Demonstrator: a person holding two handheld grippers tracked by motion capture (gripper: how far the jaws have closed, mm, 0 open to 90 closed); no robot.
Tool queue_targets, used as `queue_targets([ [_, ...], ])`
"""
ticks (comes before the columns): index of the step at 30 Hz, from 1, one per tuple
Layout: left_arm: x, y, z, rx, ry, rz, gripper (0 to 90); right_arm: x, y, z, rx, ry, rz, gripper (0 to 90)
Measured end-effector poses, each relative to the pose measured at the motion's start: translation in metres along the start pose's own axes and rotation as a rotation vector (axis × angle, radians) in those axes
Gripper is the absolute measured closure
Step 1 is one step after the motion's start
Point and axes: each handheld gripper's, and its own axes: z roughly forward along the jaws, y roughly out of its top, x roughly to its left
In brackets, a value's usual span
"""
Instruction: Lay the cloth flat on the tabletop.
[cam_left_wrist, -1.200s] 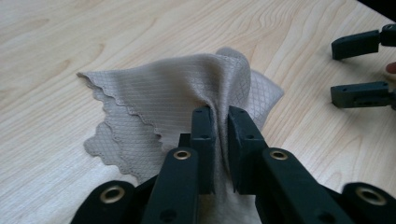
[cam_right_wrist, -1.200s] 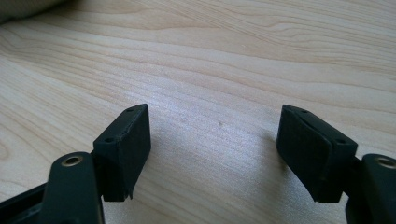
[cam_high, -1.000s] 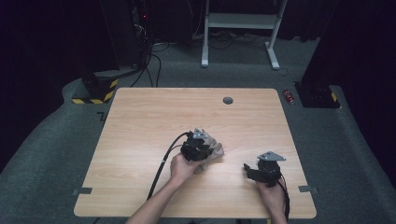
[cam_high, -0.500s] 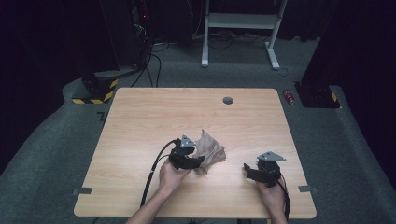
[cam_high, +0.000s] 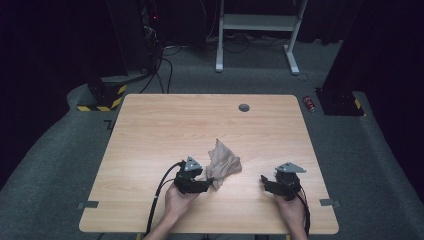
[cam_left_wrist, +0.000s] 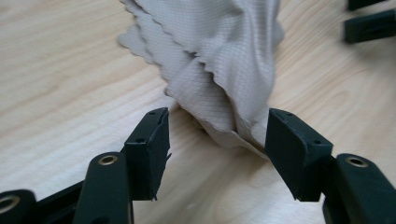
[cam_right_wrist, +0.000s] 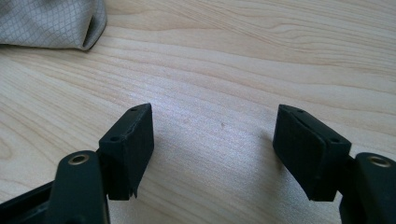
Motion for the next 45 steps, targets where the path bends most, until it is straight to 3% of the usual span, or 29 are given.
queue_targets([
  [9,-0.001,-0.013,0.003,0.026,0.060,0.027,39.1,0.000,0.000,0.000,0.000,-0.001,0.001,28.7],
  [15,-0.003,-0.019,0.007,0.023,0.126,0.083,38.5,0.000,0.000,0.000,-0.001,-0.001,0.000,29.8],
  [17,-0.004,-0.020,0.009,0.014,0.151,0.109,38.1,0.001,0.000,0.000,-0.005,0.005,-0.005,33.3],
  [19,-0.004,-0.022,0.010,-0.008,0.153,0.107,36.2,0.003,-0.001,-0.001,-0.015,0.020,-0.021,43.4],
  [24,-0.005,-0.023,0.010,-0.009,0.167,0.096,34.2,0.012,-0.003,-0.004,-0.030,0.029,-0.055,64.9],
  [27,-0.005,-0.023,0.010,-0.009,0.168,0.095,33.3,0.023,-0.002,-0.004,-0.036,0.006,-0.091,67.7],
  [30,-0.005,-0.023,0.010,-0.010,0.169,0.096,33.2,0.037,0.002,-0.004,-0.007,0.082,-0.072,65.9],
  [35,-0.004,-0.023,0.010,-0.010,0.169,0.097,33.1,0.083,0.016,-0.008,-0.069,0.214,-0.189,65.3],
  [37,-0.004,-0.023,0.010,-0.008,0.169,0.098,33.1,0.096,0.022,-0.005,-0.075,0.257,-0.215,64.7],
  [41,-0.004,-0.023,0.010,-0.008,0.170,0.095,32.6,0.117,0.028,0.003,-0.064,0.316,-0.243,63.0],
  [45,-0.004,-0.023,0.010,-0.007,0.170,0.094,32.3,0.131,0.032,0.006,-0.055,0.335,-0.285,61.7],
])
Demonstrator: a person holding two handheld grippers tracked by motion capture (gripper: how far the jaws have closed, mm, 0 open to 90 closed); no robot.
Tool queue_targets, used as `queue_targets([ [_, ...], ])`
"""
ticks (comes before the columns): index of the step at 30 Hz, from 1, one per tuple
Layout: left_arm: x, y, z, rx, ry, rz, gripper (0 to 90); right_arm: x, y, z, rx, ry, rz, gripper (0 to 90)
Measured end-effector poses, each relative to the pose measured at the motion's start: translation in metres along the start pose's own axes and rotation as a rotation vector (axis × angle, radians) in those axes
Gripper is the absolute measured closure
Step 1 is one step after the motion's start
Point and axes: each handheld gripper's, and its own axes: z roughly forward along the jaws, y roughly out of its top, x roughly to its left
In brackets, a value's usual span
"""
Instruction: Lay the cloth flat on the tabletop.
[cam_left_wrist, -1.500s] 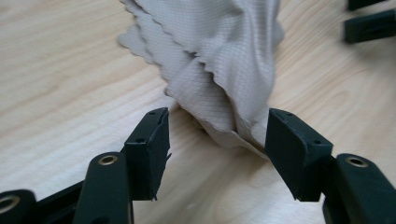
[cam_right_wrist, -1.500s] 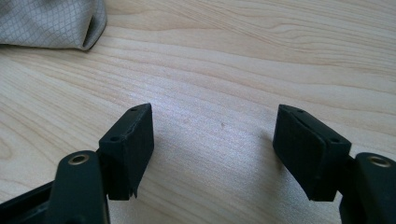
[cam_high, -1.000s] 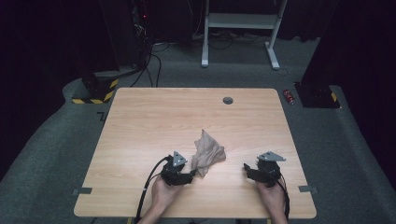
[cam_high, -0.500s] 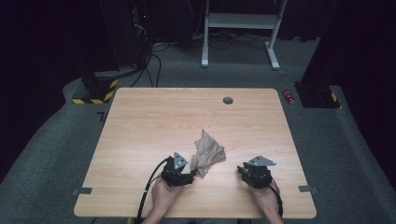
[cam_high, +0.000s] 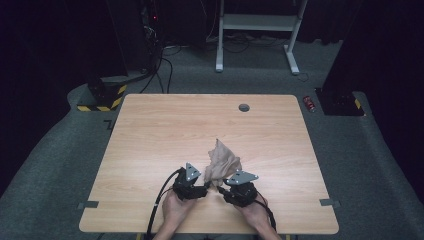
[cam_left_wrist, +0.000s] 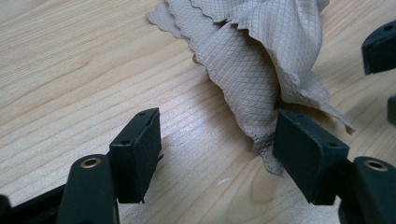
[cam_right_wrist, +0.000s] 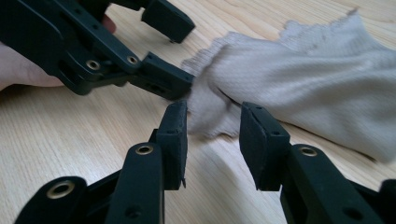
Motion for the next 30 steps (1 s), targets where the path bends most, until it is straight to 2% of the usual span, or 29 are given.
queue_targets([
  [10,0.000,0.000,0.000,-0.002,0.000,-0.001,32.2,0.009,0.008,0.017,0.025,0.001,-0.029,62.2],
  [17,0.000,0.000,0.000,0.000,0.001,0.001,32.1,0.007,0.011,0.023,0.049,-0.011,-0.034,85.3],
  [19,0.000,0.000,0.000,0.000,0.001,0.000,32.1,0.005,0.011,0.020,0.051,-0.013,-0.023,88.3],
  [24,0.000,0.000,0.000,0.000,0.001,-0.001,32.1,-0.004,0.010,0.012,0.023,-0.022,0.009,88.9],
  [30,0.000,0.000,0.000,0.000,0.001,-0.001,32.1,-0.022,0.006,-0.002,-0.019,-0.041,0.085,88.9],
])
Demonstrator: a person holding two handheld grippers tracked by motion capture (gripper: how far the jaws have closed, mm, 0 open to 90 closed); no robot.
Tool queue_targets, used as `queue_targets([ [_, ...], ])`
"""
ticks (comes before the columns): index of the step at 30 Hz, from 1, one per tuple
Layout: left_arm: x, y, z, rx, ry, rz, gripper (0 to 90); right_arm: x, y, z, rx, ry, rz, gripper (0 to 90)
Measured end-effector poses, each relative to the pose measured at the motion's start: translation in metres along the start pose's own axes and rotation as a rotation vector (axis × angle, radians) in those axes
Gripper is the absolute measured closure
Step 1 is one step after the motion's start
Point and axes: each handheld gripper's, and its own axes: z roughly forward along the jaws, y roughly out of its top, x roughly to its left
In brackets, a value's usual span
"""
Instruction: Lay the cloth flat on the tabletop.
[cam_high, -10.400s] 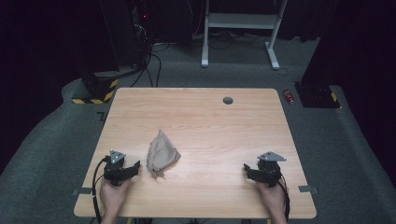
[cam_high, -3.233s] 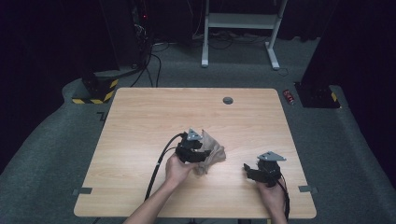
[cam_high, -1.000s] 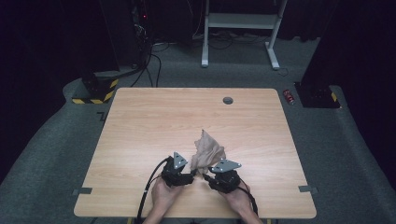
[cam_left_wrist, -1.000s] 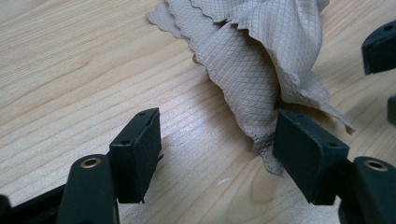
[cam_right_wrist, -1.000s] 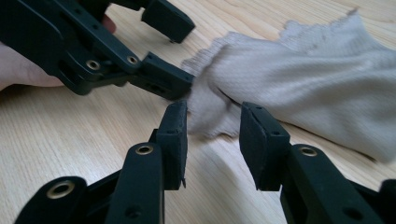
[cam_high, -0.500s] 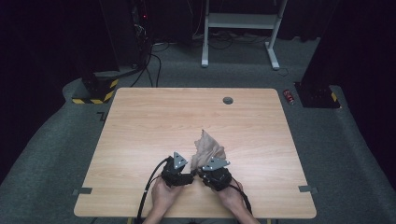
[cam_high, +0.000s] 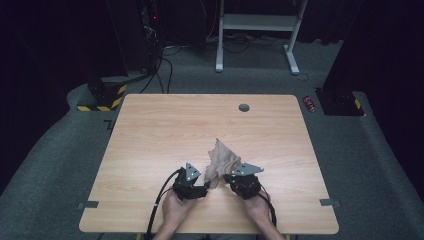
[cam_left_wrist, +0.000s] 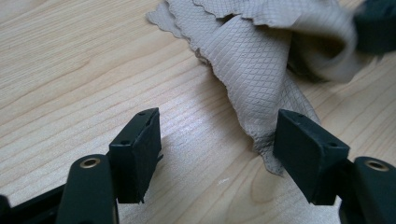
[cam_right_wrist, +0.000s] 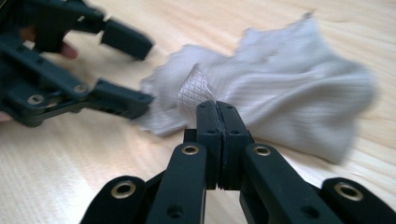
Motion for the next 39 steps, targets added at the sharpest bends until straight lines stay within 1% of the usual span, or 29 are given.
queue_targets([
  [2,0.000,0.000,0.000,0.000,0.000,0.000,32.1,-0.008,-0.001,-0.007,-0.019,-0.021,0.025,88.9],
  [5,0.000,0.000,0.000,0.000,0.000,-0.001,32.1,-0.018,-0.002,-0.016,-0.037,-0.050,0.049,88.9],
  [7,0.000,0.000,0.000,0.000,0.000,0.000,32.1,-0.029,-0.003,-0.024,-0.051,-0.079,0.070,88.9],
  [9,0.000,0.000,0.000,0.000,0.000,0.000,32.1,-0.035,-0.005,-0.028,-0.055,-0.098,0.088,88.9],
  [15,0.000,0.000,0.000,-0.001,0.000,-0.001,32.1,-0.062,-0.015,-0.042,-0.066,-0.174,0.163,88.9],
  [18,0.000,0.000,0.000,-0.001,0.000,-0.001,32.1,-0.073,-0.020,-0.046,-0.063,-0.209,0.194,89.0],
  [20,0.000,0.000,0.000,0.000,0.000,-0.002,32.1,-0.078,-0.023,-0.046,-0.053,-0.231,0.206,88.9],
  [22,0.000,0.000,0.000,-0.001,0.000,-0.002,32.1,-0.081,-0.026,-0.043,-0.032,-0.240,0.227,88.6],
  [23,0.000,0.000,0.000,-0.001,0.001,-0.002,32.2,-0.083,-0.028,-0.041,-0.022,-0.241,0.223,87.6],
  [24,0.000,0.000,0.000,0.000,0.001,-0.002,32.2,-0.083,-0.029,-0.040,-0.015,-0.241,0.236,83.4],
  [25,0.000,0.000,0.000,-0.001,0.002,-0.002,32.2,-0.082,-0.030,-0.040,-0.021,-0.234,0.248,78.9],
  [26,0.000,0.000,0.000,-0.001,0.001,-0.002,32.3,-0.080,-0.030,-0.043,-0.045,-0.212,0.264,76.9],
  [27,0.000,0.000,0.000,-0.003,0.002,0.001,32.5,-0.075,-0.029,-0.047,-0.078,-0.200,0.255,76.1],
  [28,0.000,0.000,0.000,-0.003,-0.001,0.000,32.9,-0.068,-0.026,-0.052,-0.109,-0.192,0.230,75.5],
  [29,-0.001,0.000,0.000,-0.004,-0.002,0.001,33.4,-0.064,-0.024,-0.055,-0.124,-0.183,0.216,75.2],
  [30,-0.001,0.000,0.000,-0.005,-0.004,0.001,34.3,-0.057,-0.020,-0.057,-0.141,-0.167,0.189,75.1],
  [31,-0.002,0.000,-0.001,-0.006,-0.006,0.001,35.1,-0.052,-0.019,-0.058,-0.143,-0.156,0.171,74.9],
  [32,-0.002,0.000,-0.001,-0.005,-0.005,0.002,35.6,-0.045,-0.017,-0.055,-0.133,-0.141,0.134,74.5],
  [33,-0.001,0.000,-0.001,-0.006,-0.006,0.004,35.7,-0.041,-0.016,-0.052,-0.120,-0.133,0.119,74.2],
  [34,-0.001,0.000,-0.001,-0.006,-0.007,0.002,35.7,-0.037,-0.015,-0.045,-0.095,-0.126,0.094,73.6],
  [35,-0.001,0.000,-0.001,-0.005,-0.015,0.001,35.3,-0.035,-0.015,-0.041,-0.081,-0.126,0.085,73.0],
  [37,-0.003,0.002,0.000,0.003,-0.029,0.020,34.9,-0.033,-0.015,-0.028,-0.045,-0.111,0.084,70.6],
  [38,-0.005,0.003,0.001,0.009,-0.037,0.014,35.5,-0.032,-0.014,-0.021,-0.029,-0.104,0.082,68.9],
  [39,-0.006,0.006,0.002,0.014,-0.055,0.015,35.8,-0.031,-0.013,-0.018,-0.020,-0.106,0.079,67.5],
])
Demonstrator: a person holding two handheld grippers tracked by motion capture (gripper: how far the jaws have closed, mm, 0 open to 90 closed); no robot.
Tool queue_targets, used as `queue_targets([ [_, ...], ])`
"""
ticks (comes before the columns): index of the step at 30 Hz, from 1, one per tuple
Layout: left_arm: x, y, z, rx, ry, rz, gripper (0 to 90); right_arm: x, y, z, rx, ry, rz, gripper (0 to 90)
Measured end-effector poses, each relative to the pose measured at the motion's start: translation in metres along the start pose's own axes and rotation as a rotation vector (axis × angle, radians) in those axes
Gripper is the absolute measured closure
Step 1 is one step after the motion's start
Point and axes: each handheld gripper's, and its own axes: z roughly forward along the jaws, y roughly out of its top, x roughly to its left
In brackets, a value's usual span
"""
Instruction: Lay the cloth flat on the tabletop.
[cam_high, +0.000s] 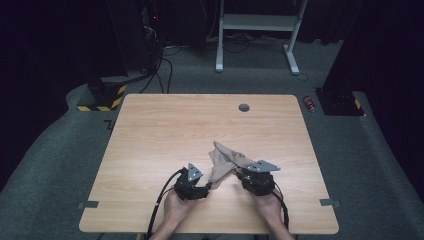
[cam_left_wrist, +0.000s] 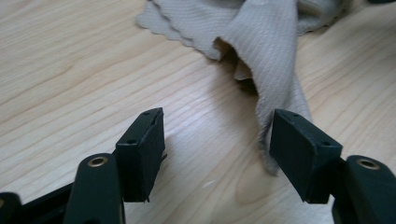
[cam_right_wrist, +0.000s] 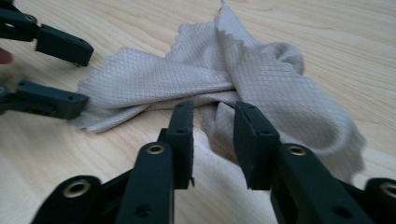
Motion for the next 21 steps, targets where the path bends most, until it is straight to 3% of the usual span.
queue_targets([
  [2,-0.004,0.004,0.003,-0.009,-0.029,0.000,36.6,0.004,0.002,0.008,0.022,-0.016,-0.016,65.1],
  [6,-0.013,0.015,0.011,0.023,-0.035,0.048,42.1,0.004,0.005,0.019,0.046,-0.044,-0.027,64.8],
  [11,-0.014,0.026,0.018,0.056,-0.074,0.056,62.7,0.000,0.005,0.028,0.102,-0.070,-0.022,76.6],
  [15,-0.011,0.030,0.018,0.074,-0.092,0.078,78.1,-0.001,0.005,0.029,0.115,-0.076,-0.038,86.0],
  [19,-0.005,0.035,0.012,0.052,-0.112,0.075,87.0,0.000,0.006,0.026,0.121,-0.071,-0.061,88.6],
  [21,0.003,0.038,0.003,0.013,-0.121,0.045,87.7,0.000,0.005,0.021,0.118,-0.067,-0.069,88.9],
])
